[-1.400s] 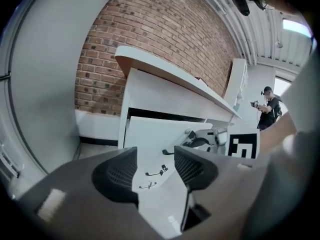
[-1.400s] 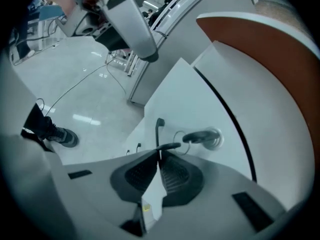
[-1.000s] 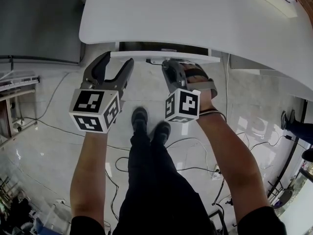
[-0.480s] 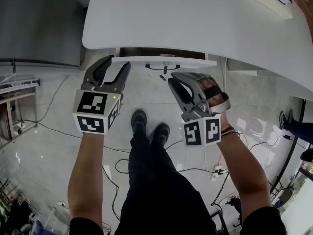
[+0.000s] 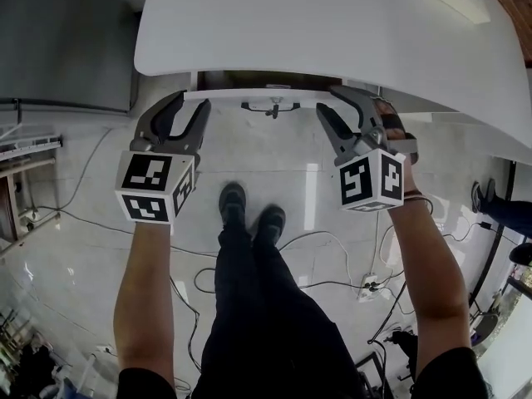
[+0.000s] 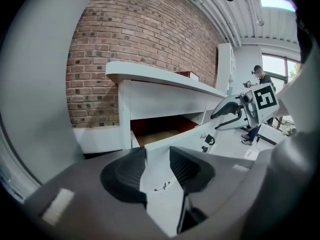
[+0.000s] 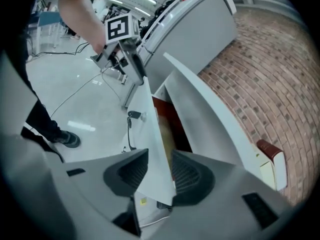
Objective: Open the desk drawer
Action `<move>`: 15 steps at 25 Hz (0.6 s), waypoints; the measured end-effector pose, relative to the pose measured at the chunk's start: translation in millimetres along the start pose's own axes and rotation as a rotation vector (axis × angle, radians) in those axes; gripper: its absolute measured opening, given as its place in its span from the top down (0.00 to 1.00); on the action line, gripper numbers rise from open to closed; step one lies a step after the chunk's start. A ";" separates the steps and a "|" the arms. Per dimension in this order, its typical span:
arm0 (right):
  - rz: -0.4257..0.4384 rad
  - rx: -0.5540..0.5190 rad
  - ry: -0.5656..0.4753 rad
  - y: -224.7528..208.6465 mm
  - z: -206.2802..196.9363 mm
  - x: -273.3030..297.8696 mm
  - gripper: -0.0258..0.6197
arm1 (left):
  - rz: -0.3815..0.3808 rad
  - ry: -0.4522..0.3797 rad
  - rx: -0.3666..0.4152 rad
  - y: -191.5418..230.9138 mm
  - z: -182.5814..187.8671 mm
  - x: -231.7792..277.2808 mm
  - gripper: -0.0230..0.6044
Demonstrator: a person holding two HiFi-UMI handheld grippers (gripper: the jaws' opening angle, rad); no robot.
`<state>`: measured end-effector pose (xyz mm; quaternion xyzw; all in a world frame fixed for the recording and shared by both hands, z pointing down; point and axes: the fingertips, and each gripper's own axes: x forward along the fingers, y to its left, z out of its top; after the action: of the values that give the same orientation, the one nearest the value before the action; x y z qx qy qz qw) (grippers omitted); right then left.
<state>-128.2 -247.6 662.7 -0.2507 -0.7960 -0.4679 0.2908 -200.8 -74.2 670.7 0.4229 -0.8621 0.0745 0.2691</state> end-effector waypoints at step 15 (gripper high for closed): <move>0.234 -0.005 0.136 18.0 -23.2 16.1 0.78 | 0.006 0.063 -0.014 0.8 -16.8 -8.3 0.85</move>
<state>-122.2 -258.4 693.8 -0.3102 -0.7386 -0.4485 0.3963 -190.6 -62.0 680.6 0.4157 -0.8551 0.0823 0.2988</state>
